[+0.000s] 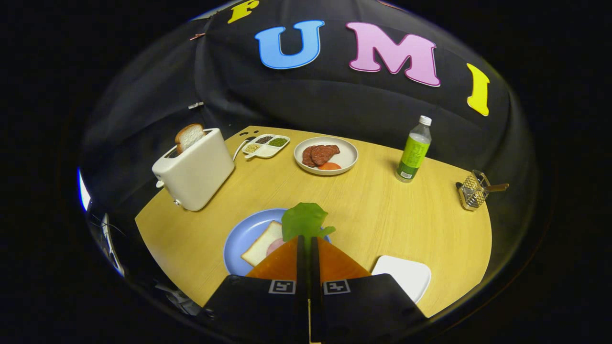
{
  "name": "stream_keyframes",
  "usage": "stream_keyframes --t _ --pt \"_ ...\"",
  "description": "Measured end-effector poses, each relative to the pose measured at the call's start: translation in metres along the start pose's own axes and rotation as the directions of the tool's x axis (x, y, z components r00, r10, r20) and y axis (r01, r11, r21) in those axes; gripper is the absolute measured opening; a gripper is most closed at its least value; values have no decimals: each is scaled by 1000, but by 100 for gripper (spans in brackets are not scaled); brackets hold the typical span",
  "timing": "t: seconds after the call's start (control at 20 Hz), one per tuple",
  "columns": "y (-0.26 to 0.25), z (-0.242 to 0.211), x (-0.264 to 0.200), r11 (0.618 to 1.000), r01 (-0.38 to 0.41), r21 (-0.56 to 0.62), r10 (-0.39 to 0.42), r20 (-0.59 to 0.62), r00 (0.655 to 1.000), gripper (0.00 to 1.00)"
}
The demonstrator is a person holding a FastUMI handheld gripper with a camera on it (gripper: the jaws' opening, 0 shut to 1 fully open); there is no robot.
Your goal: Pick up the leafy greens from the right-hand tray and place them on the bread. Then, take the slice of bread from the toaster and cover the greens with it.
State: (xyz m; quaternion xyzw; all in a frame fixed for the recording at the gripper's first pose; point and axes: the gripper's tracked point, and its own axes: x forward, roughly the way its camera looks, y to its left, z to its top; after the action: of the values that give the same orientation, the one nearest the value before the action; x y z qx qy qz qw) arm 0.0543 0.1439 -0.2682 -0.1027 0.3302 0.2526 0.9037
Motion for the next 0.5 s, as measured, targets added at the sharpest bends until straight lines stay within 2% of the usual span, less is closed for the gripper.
stream_keyframes --t 0.35,0.5 --pt "37 -7 37 995 -17 -95 16 -11 1000 6" --pt "41 -19 50 990 -9 -139 2 -51 999 6"
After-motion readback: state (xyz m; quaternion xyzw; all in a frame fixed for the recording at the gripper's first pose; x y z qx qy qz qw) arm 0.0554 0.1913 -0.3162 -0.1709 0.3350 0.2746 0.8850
